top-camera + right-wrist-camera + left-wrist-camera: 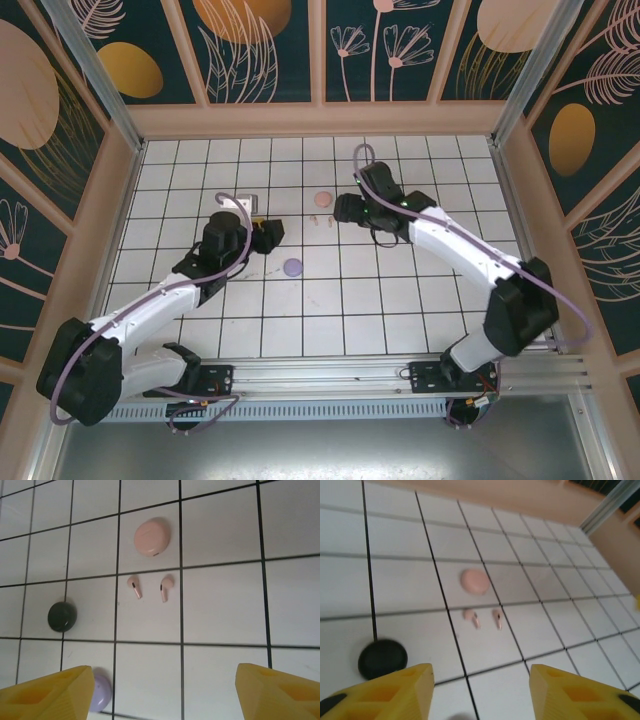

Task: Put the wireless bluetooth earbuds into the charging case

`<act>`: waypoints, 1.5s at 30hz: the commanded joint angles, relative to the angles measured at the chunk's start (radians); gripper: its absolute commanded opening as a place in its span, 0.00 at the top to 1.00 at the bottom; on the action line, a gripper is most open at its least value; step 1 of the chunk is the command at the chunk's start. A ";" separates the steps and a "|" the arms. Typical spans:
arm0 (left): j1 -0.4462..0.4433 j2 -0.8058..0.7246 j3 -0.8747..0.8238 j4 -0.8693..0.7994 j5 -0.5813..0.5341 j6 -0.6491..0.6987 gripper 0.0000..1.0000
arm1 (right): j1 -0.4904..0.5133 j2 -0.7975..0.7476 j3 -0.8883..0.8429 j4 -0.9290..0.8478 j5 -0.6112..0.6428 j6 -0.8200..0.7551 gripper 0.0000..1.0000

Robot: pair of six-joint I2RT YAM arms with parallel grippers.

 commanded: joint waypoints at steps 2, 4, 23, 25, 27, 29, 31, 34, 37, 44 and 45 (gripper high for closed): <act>0.005 0.014 0.058 0.098 -0.094 0.080 0.39 | 0.005 0.169 0.152 -0.068 0.027 -0.033 0.24; 0.007 0.040 0.091 0.127 -0.124 0.105 0.34 | 0.003 0.264 0.238 -0.095 0.031 -0.053 0.25; 0.209 0.132 0.121 0.421 -0.040 -0.034 0.01 | -0.017 0.849 0.922 -0.359 0.099 -0.271 0.24; 0.212 0.151 0.148 0.396 -0.008 -0.027 0.01 | -0.018 0.859 0.924 -0.340 0.103 -0.310 0.24; 0.213 0.166 0.175 0.368 0.012 -0.020 0.01 | -0.021 0.867 0.921 -0.324 0.096 -0.347 0.24; 0.215 0.176 0.186 0.361 0.025 -0.018 0.01 | -0.026 0.878 0.925 -0.317 0.092 -0.372 0.24; 0.219 0.177 0.184 0.375 0.031 -0.030 0.01 | -0.027 0.885 0.926 -0.308 0.071 -0.397 0.24; 0.223 0.178 0.179 0.411 0.042 -0.061 0.01 | -0.028 0.899 0.930 -0.297 0.059 -0.415 0.24; 0.226 0.180 0.181 0.420 0.047 -0.085 0.01 | -0.027 0.921 0.951 -0.301 0.059 -0.419 0.25; 0.232 0.181 0.157 0.470 0.072 -0.130 0.01 | -0.028 0.969 0.993 -0.303 0.049 -0.418 0.27; 0.232 0.183 0.157 0.471 0.080 -0.132 0.01 | -0.028 0.975 0.997 -0.303 0.049 -0.417 0.28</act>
